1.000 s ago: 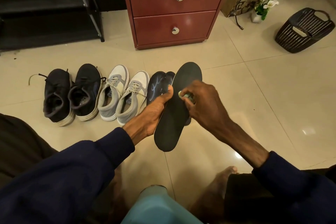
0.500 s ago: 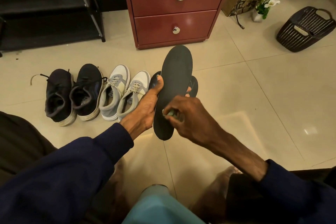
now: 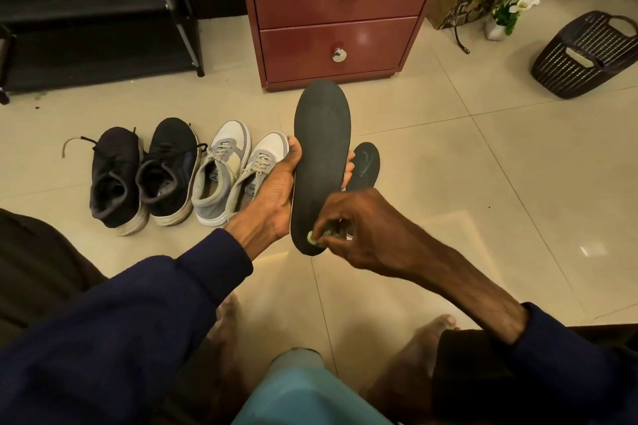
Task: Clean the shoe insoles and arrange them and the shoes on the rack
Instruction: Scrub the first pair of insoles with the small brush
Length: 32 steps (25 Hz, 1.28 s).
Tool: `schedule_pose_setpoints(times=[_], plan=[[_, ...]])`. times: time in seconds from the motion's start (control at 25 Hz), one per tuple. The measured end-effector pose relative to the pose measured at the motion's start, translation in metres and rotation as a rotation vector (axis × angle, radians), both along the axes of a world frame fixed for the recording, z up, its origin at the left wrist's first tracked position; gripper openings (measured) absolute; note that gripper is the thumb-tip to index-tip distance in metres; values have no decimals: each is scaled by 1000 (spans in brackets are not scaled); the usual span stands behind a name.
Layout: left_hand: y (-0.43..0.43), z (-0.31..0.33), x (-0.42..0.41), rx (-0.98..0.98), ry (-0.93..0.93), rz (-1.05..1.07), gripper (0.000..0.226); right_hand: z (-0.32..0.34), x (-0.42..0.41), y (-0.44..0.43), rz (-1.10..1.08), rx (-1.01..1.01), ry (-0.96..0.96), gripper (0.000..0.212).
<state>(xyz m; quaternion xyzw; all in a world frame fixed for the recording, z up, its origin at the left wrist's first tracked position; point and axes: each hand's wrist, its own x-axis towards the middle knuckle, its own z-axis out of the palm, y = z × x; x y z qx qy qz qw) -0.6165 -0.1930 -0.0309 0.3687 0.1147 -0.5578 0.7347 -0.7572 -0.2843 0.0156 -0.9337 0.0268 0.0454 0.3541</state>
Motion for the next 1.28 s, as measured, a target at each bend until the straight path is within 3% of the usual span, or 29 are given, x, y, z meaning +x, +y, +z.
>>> schedule_pose_setpoints(times=[0.2,0.28,0.4,0.56,0.64,0.72,0.8,0.88,1.12,1.28], plan=[[-9,9,-17,107,-247,36,34,-14,11,-40,-378,-316,-136,25],[-10,5,-17,140,-316,5,33,-13,5,-29,-272,-230,-182,18],[-8,-8,-14,211,-417,-49,36,-5,0,-17,-71,-135,-58,14],[-12,-18,-21,216,-556,-109,32,-6,12,-58,-406,-400,-163,21],[-13,-19,-19,260,-624,-119,31,-8,11,-65,-444,-434,-220,23],[-13,-17,-15,280,-644,-93,30,-8,7,-50,-302,-341,-216,19],[-11,-18,-6,310,-633,-41,30,-8,0,-24,-83,-174,-60,15],[-12,-18,1,337,-603,18,30,-12,-7,-9,55,-163,13,13],[-13,-19,-8,355,-597,-67,31,-8,10,-59,-343,-300,-384,16],[-11,-18,-1,344,-509,-14,33,-14,0,-34,-238,-139,-418,15]])
